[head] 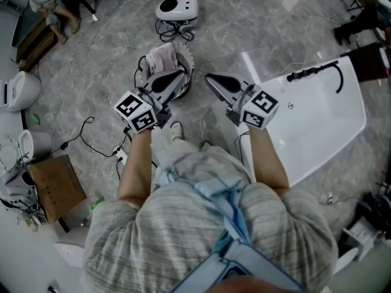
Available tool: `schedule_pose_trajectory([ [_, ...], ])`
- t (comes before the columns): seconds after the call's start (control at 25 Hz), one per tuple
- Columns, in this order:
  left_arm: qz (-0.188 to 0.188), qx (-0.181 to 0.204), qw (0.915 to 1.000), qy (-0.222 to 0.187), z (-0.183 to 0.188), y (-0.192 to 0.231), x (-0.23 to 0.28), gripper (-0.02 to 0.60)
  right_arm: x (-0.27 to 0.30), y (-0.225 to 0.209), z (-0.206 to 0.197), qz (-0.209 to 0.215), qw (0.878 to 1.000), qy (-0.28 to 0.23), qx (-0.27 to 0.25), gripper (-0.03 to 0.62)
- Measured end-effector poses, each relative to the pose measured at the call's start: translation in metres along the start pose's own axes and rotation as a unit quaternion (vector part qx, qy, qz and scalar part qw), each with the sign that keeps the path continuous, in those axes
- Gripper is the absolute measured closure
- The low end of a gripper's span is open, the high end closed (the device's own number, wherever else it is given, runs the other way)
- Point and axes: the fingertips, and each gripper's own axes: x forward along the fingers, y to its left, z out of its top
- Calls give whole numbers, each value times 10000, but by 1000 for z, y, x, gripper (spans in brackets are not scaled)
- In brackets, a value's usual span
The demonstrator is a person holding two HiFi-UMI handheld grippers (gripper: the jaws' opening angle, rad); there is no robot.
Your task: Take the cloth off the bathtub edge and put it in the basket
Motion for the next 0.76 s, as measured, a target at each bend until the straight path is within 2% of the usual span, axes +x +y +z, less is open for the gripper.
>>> schedule_pose_trajectory([
  [0.24, -95, 92, 9999, -7, -6, -18, -3, 577, -20, 10, -1, 3, 9999, 0, -106, 591],
  [0.76, -232, -117, 9995, -167, -7, -54, 20, 577, -62, 3, 1, -167, 9998, -14, -122, 591],
])
